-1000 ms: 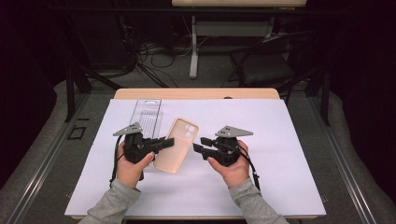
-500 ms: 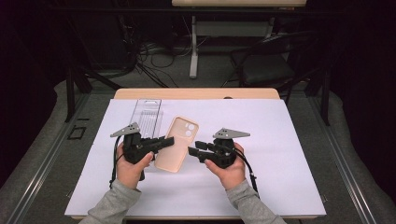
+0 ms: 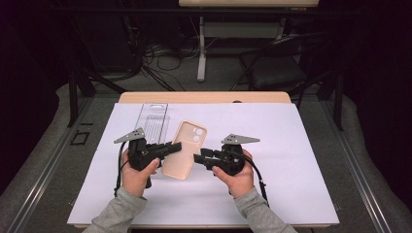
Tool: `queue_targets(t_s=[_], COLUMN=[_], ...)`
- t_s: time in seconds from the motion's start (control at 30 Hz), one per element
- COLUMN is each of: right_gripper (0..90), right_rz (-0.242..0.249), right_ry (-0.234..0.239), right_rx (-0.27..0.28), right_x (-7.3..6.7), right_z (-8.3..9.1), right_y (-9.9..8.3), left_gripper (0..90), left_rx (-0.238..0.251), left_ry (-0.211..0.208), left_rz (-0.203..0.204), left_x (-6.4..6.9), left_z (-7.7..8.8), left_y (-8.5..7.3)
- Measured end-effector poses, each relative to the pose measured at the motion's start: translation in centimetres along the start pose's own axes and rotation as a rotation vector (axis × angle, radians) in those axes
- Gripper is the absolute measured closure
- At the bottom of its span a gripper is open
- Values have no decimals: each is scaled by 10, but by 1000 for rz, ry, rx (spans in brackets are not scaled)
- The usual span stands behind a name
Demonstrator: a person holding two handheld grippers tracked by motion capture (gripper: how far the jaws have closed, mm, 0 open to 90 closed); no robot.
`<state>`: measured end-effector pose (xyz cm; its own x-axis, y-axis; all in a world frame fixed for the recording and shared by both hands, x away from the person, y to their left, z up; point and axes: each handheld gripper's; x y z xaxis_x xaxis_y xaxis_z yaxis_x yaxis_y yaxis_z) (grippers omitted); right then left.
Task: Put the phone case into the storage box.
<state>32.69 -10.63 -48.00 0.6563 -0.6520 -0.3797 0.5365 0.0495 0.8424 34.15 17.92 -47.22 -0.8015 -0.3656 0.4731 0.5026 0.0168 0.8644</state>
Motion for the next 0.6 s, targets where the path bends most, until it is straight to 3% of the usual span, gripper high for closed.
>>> queue_targets(t_s=[0.2,0.6], right_gripper=[572,608], right_rz=[-6,-69], right_ry=[13,51], right_rx=[-2,-10], right_x=[0,6], right_z=[-1,-5], right_y=[-1,-4], left_gripper=[800,800], left_rx=[10,10], left_ry=[-5,-14], left_rz=[-4,-11], left_x=[1,2], left_z=[1,-1], left_y=[0,-1])
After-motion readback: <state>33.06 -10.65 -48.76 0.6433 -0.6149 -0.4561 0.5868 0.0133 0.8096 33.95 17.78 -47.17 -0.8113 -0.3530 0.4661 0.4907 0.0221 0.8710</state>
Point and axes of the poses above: each handheld gripper's, and its own axes: z roughly backward along the jaws, y roughly out of its top, x roughly to its right, and after that the axes turned 6 degrees about -y, right-handed
